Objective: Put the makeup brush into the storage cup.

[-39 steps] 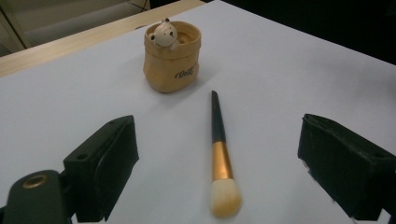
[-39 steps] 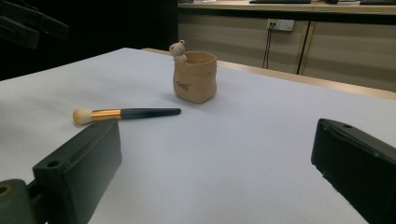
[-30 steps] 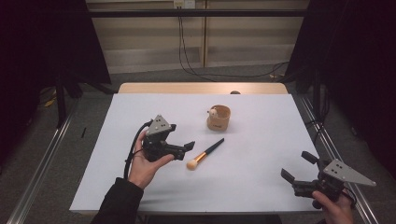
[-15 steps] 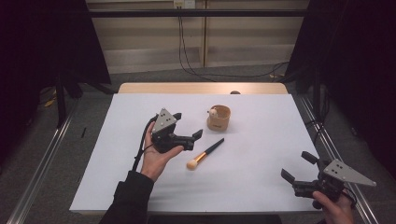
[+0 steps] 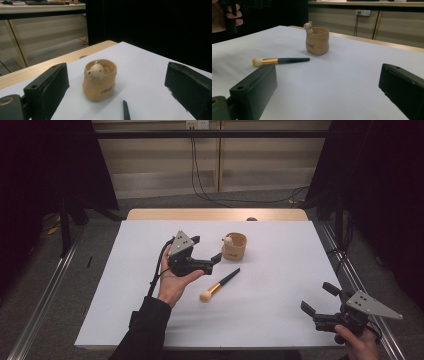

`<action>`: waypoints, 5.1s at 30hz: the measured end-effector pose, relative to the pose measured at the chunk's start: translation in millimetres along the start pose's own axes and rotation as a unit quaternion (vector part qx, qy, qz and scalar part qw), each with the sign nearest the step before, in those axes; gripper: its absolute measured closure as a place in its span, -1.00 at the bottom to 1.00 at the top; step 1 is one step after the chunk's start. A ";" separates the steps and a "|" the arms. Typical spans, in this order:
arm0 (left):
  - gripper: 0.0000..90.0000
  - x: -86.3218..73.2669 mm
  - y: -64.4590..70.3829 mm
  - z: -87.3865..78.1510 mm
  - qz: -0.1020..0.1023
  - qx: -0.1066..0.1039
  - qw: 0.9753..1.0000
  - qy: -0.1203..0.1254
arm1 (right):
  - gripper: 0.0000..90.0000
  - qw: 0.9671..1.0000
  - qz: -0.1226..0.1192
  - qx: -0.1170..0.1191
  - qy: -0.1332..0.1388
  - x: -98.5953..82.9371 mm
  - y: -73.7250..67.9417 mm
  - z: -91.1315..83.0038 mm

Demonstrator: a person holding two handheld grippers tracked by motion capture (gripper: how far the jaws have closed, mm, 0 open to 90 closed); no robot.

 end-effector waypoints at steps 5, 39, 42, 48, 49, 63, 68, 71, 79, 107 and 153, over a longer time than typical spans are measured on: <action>-0.88 -0.2 3.6 6.4 -0.009 -0.003 1.000 0.000 | -0.98 1.000 0.002 0.002 -0.002 -0.6 -0.2 -0.8; -0.73 -18.2 2.2 22.7 0.037 -0.079 0.950 -0.299 | -0.97 1.000 0.000 0.009 -0.008 -1.9 -1.3 0.6; -0.73 -19.5 0.4 24.6 0.042 -0.067 0.943 -0.322 | -0.97 1.000 0.000 0.009 -0.008 -2.0 -1.3 0.8; -0.64 -23.3 1.6 26.7 0.042 -0.068 0.925 -0.372 | -0.98 1.000 0.002 0.011 -0.008 -1.9 -1.6 0.3; -0.65 -24.9 1.6 26.7 0.045 -0.067 0.920 -0.383 | -0.98 1.000 0.002 0.011 -0.006 -1.6 -1.5 0.3; -0.64 -48.6 10.3 36.0 0.060 -0.078 0.889 -0.447 | -0.98 1.000 0.000 0.009 -0.008 -2.0 -1.8 -0.1; -0.33 -60.8 14.5 38.9 0.074 -0.080 0.879 -0.465 | -0.98 1.000 0.001 0.010 -0.009 -2.2 -1.9 -0.5; -0.05 -69.3 17.1 40.0 0.074 -0.078 0.875 -0.473 | -0.98 1.000 0.001 0.009 -0.010 -2.4 -1.4 -0.5; 0.26 -79.5 25.4 41.2 0.074 -0.094 0.862 -0.492 | -0.98 1.000 0.000 0.010 -0.010 -2.5 -1.7 0.0; 0.55 -103.0 33.3 45.2 0.108 -0.073 0.843 -0.523 | -0.98 1.000 0.003 0.013 -0.013 -3.2 -2.5 0.3; 0.58 -76.0 15.6 25.5 0.078 -0.105 0.860 -0.492 | -0.98 1.000 0.006 0.014 -0.015 -3.4 -2.4 0.7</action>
Point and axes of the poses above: each handheld gripper's, and its own axes: z roughly forward along the jaws, x roughly out of its top, y roughly to its right, the point moved 7 cm from there along z, roughly forward along the jaws, and after that the axes turned 5 degrees about x, right-handed, at the moved point
